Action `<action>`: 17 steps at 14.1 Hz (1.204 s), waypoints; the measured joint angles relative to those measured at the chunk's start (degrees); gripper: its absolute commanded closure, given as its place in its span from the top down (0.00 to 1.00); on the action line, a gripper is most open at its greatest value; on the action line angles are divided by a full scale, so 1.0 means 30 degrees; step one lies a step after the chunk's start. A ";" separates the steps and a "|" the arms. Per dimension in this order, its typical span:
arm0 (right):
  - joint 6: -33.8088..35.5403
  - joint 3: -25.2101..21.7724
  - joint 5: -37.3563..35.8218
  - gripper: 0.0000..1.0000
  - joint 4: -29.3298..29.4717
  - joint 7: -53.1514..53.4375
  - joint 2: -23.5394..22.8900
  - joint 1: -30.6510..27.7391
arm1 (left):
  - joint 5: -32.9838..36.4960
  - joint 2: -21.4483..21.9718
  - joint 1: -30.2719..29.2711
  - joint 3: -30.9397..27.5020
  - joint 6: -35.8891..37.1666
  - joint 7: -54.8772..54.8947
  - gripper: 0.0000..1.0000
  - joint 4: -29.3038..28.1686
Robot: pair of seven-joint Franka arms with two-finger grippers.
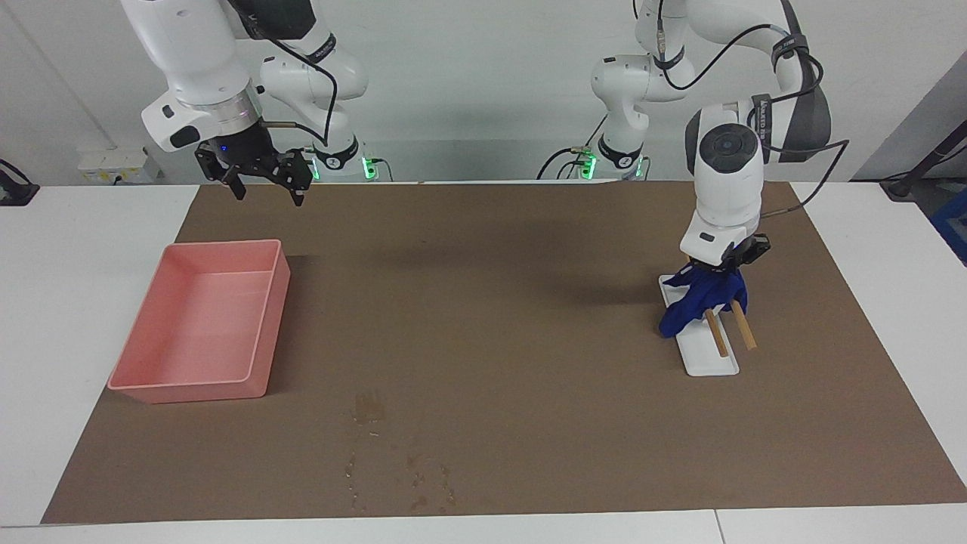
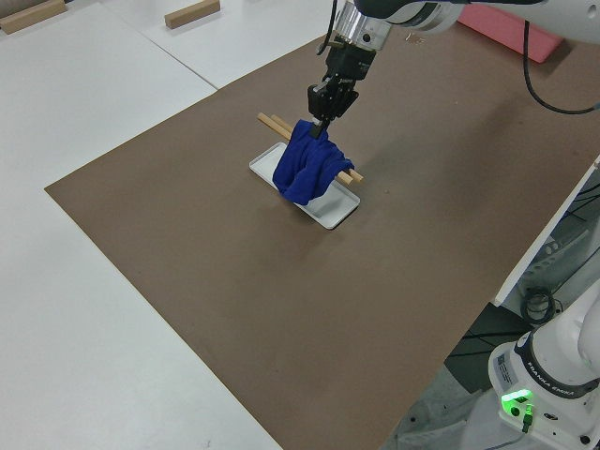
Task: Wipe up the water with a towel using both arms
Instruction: 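Grasp the blue towel with the left gripper, then lift the towel with the left gripper while the right gripper approaches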
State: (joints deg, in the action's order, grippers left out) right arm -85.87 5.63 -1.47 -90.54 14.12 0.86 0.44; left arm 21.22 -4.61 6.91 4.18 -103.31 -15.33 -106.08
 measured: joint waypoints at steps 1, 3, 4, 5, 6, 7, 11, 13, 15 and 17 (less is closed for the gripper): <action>0.0000 0.0000 0.0000 1.00 0.0000 0.0000 0.0000 0.0000 | -0.1368 0.0010 0.0062 -0.0011 0.1037 -0.0540 0.00 0.0986; 0.0000 0.0000 0.0000 1.00 0.0000 0.0000 0.0000 0.0000 | -0.3379 0.0039 0.0063 -0.0042 0.2724 -0.2020 0.00 0.2901; 0.0000 0.0000 0.0000 1.00 0.0000 0.0000 0.0000 0.0000 | -0.4437 0.0058 0.0064 -0.0052 0.3485 -0.3093 0.00 0.3712; 0.0000 0.0000 0.0000 1.00 0.0000 0.0000 0.0000 0.0000 | -0.5392 0.0075 0.0075 -0.0040 0.4038 -0.4617 0.00 0.4370; -0.0001 0.0000 0.0002 1.00 0.0000 0.0000 0.0001 0.0000 | -0.6242 0.0085 0.0096 0.0016 0.4332 -0.6551 0.00 0.4933; -0.0001 0.0000 0.0005 1.00 0.0000 0.0000 0.0006 0.0000 | -0.7108 0.0091 0.0120 0.0167 0.4433 -0.8536 0.00 0.5369; -0.0252 0.0078 0.0133 0.99 0.0000 0.0057 0.0025 0.0160 | -0.9633 0.0049 0.0257 0.1513 0.3856 -1.5522 0.00 0.6949; -0.0789 0.0121 0.0983 0.99 -0.0007 0.0866 0.0025 0.0250 | -1.0848 0.0046 0.0368 0.2098 0.2020 -1.8957 0.00 0.7383; -0.1434 0.0149 0.2020 0.99 -0.0021 0.2136 0.0025 0.0334 | -1.2184 0.0035 0.0380 0.2649 -0.0265 -2.2050 0.00 0.7497; -0.2260 0.0156 0.2582 0.97 -0.0100 0.3742 0.0009 0.0915 | -1.3769 0.0022 0.0384 0.3286 -0.2749 -2.5084 0.00 0.7515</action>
State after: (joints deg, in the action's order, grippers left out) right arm -92.65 6.10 6.27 -90.84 25.35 0.88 3.18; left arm -20.09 -4.55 8.06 14.04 -111.56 -90.58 -83.54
